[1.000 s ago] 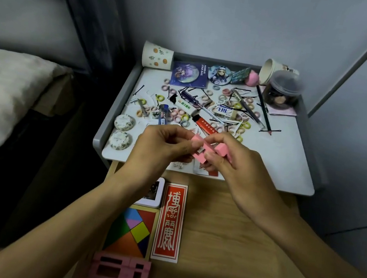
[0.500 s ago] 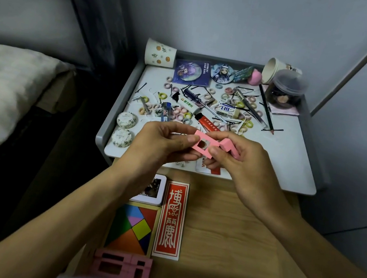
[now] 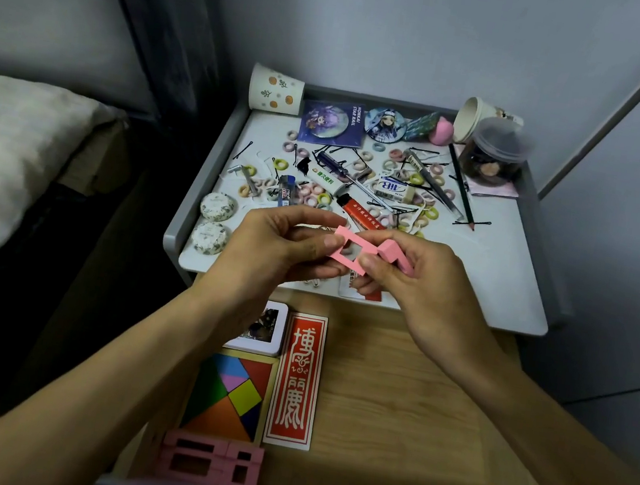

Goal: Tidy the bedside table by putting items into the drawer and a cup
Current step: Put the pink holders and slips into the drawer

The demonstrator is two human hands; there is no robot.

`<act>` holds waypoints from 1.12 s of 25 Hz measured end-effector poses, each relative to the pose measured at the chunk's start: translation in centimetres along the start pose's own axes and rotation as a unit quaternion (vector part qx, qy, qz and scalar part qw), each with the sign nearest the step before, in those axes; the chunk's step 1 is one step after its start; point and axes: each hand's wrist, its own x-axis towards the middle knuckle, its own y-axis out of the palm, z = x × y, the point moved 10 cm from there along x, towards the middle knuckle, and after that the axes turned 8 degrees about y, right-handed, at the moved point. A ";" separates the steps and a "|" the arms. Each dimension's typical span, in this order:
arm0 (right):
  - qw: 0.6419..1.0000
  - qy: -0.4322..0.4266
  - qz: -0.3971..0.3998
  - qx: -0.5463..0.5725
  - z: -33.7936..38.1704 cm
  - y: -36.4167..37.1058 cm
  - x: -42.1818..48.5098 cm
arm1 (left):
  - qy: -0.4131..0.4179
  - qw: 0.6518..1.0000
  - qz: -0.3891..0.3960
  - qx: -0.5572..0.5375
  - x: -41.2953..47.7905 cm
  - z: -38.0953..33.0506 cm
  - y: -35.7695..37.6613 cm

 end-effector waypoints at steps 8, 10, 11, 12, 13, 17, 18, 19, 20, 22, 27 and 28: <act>0.997 -0.013 0.027 -0.077 0.6 0.5 -0.4 | 0.023 0.992 0.023 0.120 -0.1 -0.9 -0.1; 0.992 -0.011 0.009 -0.122 0.7 -0.3 -0.2 | 0.020 0.991 0.023 0.133 -0.1 -0.9 -0.3; 0.991 -0.009 -0.009 -0.134 0.7 -1.0 -0.1 | 0.018 0.990 0.021 0.137 -0.1 -0.9 -0.4; 0.990 0.000 -0.021 -0.137 0.5 -1.6 0.1 | 0.016 0.990 0.020 0.139 -0.1 -0.9 -0.4; 0.990 0.013 -0.021 -0.138 0.4 -1.8 0.2 | 0.014 0.990 0.021 0.140 -0.1 -0.9 -0.3; 0.989 0.083 0.059 -0.109 -0.8 -0.5 0.0 | 0.005 0.988 0.028 0.150 -0.2 -0.7 -0.1; 0.988 0.096 0.080 -0.092 -1.0 -0.2 -0.1 | 0.002 0.988 0.029 0.151 -0.2 -0.7 0.0; 0.987 0.100 0.095 -0.079 -1.1 0.0 -0.2 | -0.001 0.988 0.030 0.150 -0.3 -0.6 0.0; 0.987 0.096 0.105 -0.077 -1.1 0.1 -0.2 | -0.004 0.988 0.031 0.149 -0.3 -0.6 0.0; 0.990 0.062 0.091 -0.092 -0.7 -0.2 0.0 | -0.009 0.988 0.034 0.148 -0.3 -0.4 0.0; 0.997 -0.034 -0.048 -0.055 1.0 -1.9 -0.1 | -0.020 0.988 0.045 0.148 -0.4 0.1 0.6; 0.996 -0.037 -0.064 -0.043 1.1 -1.9 -0.3 | -0.020 0.989 0.048 0.140 -0.4 0.2 0.8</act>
